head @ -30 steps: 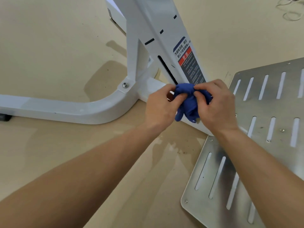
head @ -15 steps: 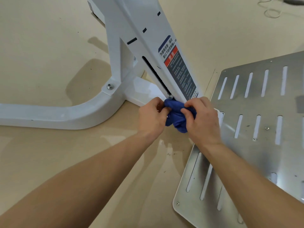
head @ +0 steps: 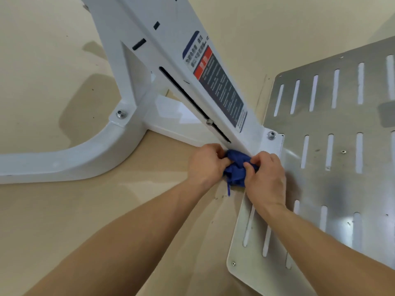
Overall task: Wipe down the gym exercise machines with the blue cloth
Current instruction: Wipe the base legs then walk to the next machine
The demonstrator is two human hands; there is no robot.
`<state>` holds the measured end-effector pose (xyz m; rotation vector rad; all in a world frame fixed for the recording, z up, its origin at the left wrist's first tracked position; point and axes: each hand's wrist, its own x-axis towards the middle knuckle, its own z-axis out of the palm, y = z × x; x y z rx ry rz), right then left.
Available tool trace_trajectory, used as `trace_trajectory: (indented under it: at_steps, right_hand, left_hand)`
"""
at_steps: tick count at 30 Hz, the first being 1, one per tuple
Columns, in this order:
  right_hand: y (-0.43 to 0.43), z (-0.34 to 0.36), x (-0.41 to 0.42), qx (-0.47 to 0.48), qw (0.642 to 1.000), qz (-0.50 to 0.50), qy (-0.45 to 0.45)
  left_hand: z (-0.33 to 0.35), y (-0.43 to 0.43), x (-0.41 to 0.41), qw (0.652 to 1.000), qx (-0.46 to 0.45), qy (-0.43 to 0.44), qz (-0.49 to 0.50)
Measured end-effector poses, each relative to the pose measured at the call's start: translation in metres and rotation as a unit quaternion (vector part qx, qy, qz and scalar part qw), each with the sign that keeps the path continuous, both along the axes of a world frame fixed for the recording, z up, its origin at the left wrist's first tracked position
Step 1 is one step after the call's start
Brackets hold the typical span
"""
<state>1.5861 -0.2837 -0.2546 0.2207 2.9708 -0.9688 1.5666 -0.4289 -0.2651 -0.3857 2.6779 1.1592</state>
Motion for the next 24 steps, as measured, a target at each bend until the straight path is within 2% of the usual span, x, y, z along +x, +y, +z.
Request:
trace_trajectory:
  at_steps: [5, 9, 12, 16, 18, 20, 22, 24]
  right_hand:
    - [-0.037, 0.002, 0.022, -0.083, 0.996, 0.032, 0.017]
    - [-0.081, -0.004, 0.012, -0.103, 0.981, 0.162, 0.015]
    - [-0.117, -0.008, -0.001, -0.046, 0.965, 0.253, 0.040]
    - [-0.152, -0.018, -0.024, 0.086, 0.939, 0.322, 0.081]
    - [-0.158, -0.028, -0.037, 0.140, 0.918, 0.354, 0.110]
    - [-0.161, -0.038, -0.051, 0.194, 0.893, 0.394, 0.101]
    - [-0.164, -0.048, -0.069, 0.227, 0.884, 0.400, 0.083]
    - [-0.170, -0.053, -0.083, 0.247, 0.881, 0.390, 0.105]
  left_hand:
    - [0.002, -0.033, 0.013, 0.999, 0.018, 0.008, 0.039]
    - [0.007, -0.089, 0.018, 0.988, 0.037, 0.024, 0.151]
    - [0.008, -0.119, 0.018, 0.965, 0.055, 0.048, 0.253]
    - [-0.001, -0.136, 0.012, 0.927, 0.120, 0.050, 0.352]
    - [-0.004, -0.136, 0.010, 0.926, 0.139, 0.041, 0.349]
    - [-0.008, -0.133, 0.010, 0.928, 0.190, 0.024, 0.319]
    - [-0.016, -0.132, 0.013, 0.927, 0.245, 0.012, 0.284]
    - [-0.024, -0.132, 0.018, 0.922, 0.267, 0.008, 0.280]
